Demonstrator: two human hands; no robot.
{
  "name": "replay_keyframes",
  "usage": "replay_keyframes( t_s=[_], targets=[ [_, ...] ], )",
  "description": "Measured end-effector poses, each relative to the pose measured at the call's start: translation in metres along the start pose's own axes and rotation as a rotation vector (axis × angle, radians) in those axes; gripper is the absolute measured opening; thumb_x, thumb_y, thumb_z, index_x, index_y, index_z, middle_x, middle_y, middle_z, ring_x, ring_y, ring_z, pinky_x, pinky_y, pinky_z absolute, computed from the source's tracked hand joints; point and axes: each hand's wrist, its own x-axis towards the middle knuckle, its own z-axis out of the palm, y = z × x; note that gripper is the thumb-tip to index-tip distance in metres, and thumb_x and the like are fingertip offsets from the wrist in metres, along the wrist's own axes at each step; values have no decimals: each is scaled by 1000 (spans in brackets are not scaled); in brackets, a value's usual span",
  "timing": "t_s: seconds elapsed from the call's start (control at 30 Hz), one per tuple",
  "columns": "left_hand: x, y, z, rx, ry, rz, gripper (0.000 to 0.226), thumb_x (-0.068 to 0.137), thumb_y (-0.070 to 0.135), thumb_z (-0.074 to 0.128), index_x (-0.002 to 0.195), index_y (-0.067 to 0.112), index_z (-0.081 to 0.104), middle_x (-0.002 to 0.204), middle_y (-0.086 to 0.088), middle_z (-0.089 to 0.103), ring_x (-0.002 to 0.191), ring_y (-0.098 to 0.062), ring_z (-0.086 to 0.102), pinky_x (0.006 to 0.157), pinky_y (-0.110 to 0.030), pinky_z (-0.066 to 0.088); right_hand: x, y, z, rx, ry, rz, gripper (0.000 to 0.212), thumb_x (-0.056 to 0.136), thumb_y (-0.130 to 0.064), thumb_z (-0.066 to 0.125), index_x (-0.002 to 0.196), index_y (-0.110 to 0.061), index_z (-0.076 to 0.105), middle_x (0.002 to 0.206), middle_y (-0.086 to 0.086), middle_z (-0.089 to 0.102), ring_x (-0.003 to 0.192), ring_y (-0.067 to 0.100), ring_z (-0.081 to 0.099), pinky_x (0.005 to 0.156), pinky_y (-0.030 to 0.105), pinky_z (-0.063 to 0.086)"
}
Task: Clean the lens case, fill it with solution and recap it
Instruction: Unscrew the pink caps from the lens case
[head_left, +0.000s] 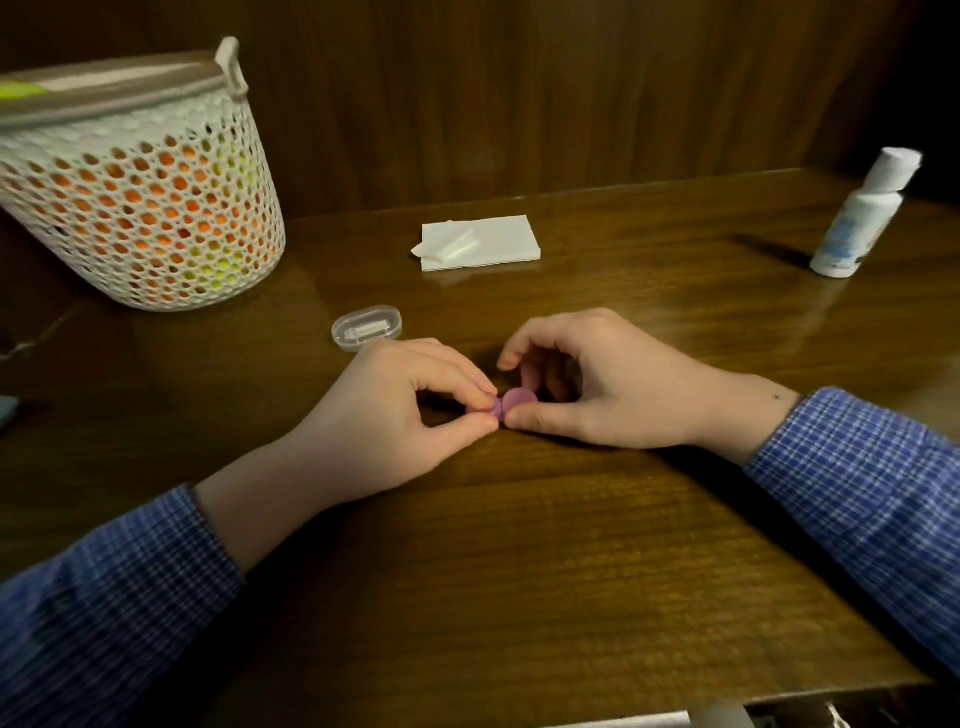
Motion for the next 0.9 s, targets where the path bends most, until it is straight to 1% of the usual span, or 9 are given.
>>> replay_keyframes(
  t_s=[0.13, 0.27, 0.4, 0.47, 0.67, 0.73, 0.83, 0.9],
  targets=[
    [0, -1, -1, -24, -14, -29, 17, 85, 24, 81, 102, 25, 82, 103, 18, 75, 103, 4, 67, 91, -14, 53, 0, 0, 3, 44, 32, 8, 42, 85, -37, 82, 121, -22, 67, 90, -14, 71, 82, 2, 67, 65, 11, 50],
    [1, -3, -1, -43, -20, -34, 18, 85, 24, 81, 102, 24, 82, 103, 16, 76, 102, 4, 67, 91, -14, 53, 0, 2, 3, 123, 29, 38, 45, 83, -32, 84, 123, -23, 66, 90, -12, 72, 81, 4, 69, 68, 14, 53],
    [2, -4, -1, -42, -23, -33, 18, 85, 25, 81, 102, 23, 82, 104, 15, 76, 101, 3, 68, 90, -16, 54, 0, 3, 1, 168, -1, 49, 46, 83, -30, 83, 125, -23, 65, 93, -11, 74, 84, 8, 71, 73, 26, 61],
    [2, -4, 0, -39, -17, -26, 17, 84, 25, 81, 101, 22, 82, 103, 14, 77, 101, 3, 68, 89, -15, 53, 0, 3, 0, 173, -10, 49, 48, 84, -29, 82, 128, -23, 64, 95, -11, 74, 85, 8, 71, 75, 31, 62],
    [2, -4, 0, -35, -14, -22, 17, 83, 23, 82, 100, 21, 83, 103, 13, 77, 100, 3, 69, 89, -14, 53, -3, 3, -3, 176, -36, 16, 47, 88, -16, 79, 131, -19, 62, 103, -10, 73, 91, 13, 71, 80, 30, 61],
    [2, -4, 0, -48, -11, -24, 17, 83, 22, 82, 100, 21, 83, 103, 14, 77, 100, 2, 69, 88, -15, 54, -3, 2, -1, 174, -29, 21, 46, 87, -20, 79, 130, -20, 63, 104, -10, 72, 91, 12, 70, 79, 30, 61],
    [2, -4, -1, -41, -16, -20, 17, 83, 23, 82, 101, 21, 83, 102, 15, 76, 101, 2, 69, 88, -16, 54, -2, 0, 1, 136, 19, 34, 46, 82, -36, 81, 123, -22, 67, 101, -12, 69, 88, 7, 67, 73, 26, 60],
    [3, -4, -1, -37, -25, -21, 18, 84, 24, 81, 101, 22, 82, 103, 15, 76, 101, 2, 69, 88, -17, 55, -1, 0, 2, 138, 37, 50, 43, 81, -38, 82, 119, -22, 68, 95, -12, 68, 85, 6, 67, 71, 23, 59]
  ],
)
